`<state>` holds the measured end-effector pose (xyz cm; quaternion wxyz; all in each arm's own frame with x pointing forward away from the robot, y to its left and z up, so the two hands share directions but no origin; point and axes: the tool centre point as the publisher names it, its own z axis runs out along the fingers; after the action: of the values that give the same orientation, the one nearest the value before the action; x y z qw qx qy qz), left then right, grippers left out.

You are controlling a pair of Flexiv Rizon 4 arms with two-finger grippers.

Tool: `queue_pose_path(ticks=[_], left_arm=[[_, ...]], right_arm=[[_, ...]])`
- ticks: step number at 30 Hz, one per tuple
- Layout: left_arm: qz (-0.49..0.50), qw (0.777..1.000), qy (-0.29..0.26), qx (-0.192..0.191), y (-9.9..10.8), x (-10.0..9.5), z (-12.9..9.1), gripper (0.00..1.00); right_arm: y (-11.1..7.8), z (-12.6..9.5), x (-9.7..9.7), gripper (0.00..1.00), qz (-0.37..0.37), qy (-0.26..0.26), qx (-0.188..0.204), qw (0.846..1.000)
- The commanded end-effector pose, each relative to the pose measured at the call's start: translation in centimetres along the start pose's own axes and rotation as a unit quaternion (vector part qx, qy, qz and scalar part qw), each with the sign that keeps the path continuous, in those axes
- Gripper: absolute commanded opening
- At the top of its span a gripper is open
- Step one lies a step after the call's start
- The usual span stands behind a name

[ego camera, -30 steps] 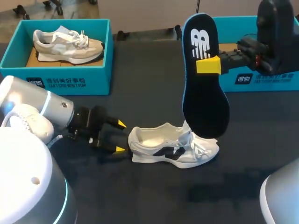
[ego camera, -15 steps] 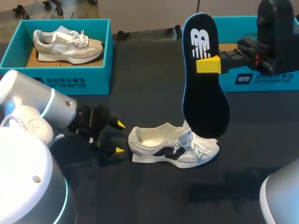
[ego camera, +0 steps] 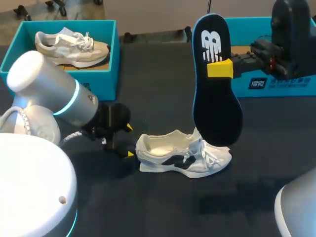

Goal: Take the shoe out of the shoebox, open the shoe tongue, remove and reinsert the insole, then place the shoe into the shoebox

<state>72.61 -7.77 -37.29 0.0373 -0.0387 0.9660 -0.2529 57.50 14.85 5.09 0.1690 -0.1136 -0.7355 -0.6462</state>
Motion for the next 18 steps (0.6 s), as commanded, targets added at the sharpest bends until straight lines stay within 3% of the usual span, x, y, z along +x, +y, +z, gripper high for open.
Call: queue_pose_path(ticks=[1,8,18], left_arm=[[-0.001,1.0,-0.007,-0.027,-0.2,0.4,-0.1,1.0],[-0.012,0.995,0.019,-0.098,-0.8,0.0,-1.3,1.0],[0.055,0.983,-0.008,-0.177,-2.0,-0.1,-2.9,1.0]], right_arm=[[0.2,0.3,-0.3,0.0,0.001,0.001,0.002,1.0],[0.2,0.3,-0.3,0.0,0.001,0.001,0.002,1.0],[0.2,0.3,-0.3,0.0,0.001,0.001,0.002,1.0]])
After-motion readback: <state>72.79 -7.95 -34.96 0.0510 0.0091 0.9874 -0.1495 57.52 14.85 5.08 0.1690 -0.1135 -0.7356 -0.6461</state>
